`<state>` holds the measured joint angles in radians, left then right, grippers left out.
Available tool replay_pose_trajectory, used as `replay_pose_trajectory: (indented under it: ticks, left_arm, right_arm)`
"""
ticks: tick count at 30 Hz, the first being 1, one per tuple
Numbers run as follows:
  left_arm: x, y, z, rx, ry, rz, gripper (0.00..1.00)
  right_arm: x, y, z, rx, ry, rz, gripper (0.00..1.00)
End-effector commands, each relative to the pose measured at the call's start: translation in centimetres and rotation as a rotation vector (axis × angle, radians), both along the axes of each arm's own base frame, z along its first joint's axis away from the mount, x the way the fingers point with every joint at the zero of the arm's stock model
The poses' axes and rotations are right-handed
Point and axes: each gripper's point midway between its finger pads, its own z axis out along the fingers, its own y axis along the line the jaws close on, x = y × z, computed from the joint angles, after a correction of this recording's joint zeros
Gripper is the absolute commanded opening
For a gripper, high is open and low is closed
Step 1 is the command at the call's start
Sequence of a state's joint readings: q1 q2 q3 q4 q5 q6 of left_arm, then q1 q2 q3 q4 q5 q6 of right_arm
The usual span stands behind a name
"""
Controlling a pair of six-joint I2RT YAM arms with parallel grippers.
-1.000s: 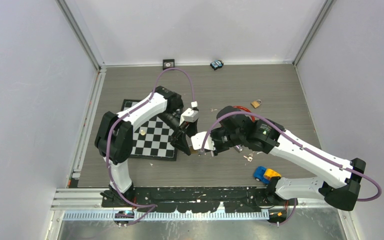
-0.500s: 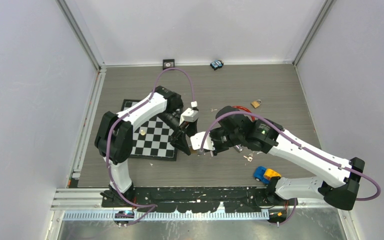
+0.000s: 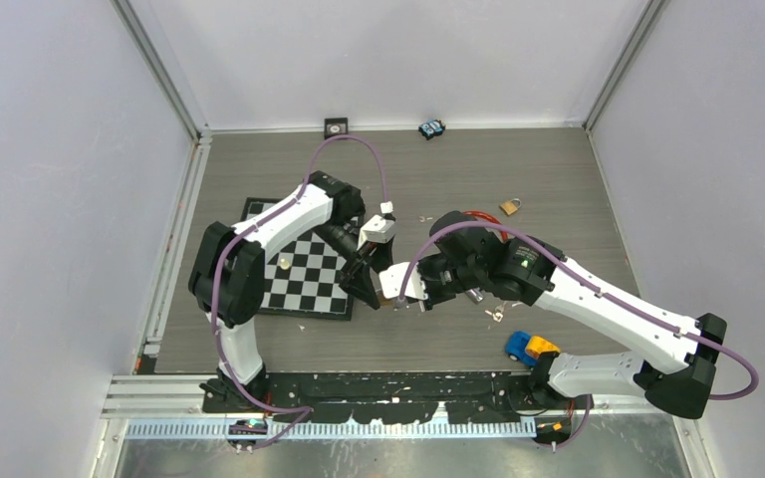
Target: Unlock with the key
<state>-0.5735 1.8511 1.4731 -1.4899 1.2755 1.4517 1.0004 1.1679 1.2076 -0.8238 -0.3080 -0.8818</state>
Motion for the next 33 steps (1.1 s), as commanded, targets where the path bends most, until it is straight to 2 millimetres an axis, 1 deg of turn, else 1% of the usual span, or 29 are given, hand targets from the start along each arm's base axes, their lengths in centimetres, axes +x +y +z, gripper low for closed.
replay_pose_trajectory:
  ticks: [1,17,21,27,33]
  left_arm:
    - [-0.1,-0.9,3.0,-0.094,0.024,0.026,0.0]
    - [-0.1,-0.8,3.0,-0.092,0.021,0.025,0.0]
    - [-0.1,-0.8,3.0,-0.094,0.021,0.026,0.0]
    - [-0.3,-0.7,3.0,-0.094,0.022,0.024,0.0]
    - [-0.7,-0.8,3.0,-0.09,0.027,0.016,0.0]
  right_arm:
    - [-0.3,0.9,0.8,0.046,0.006,0.013,0.01]
    - [-0.5,1.0,1.2,0.063,0.014,0.017,0.01]
    - [-0.3,1.1,1.2,0.067,0.007,0.011,0.01]
    - [0.3,1.2,0.5,0.059,-0.014,-0.004,0.01]
    - [0.6,1.3,0.5,0.063,-0.029,-0.004,0.01]
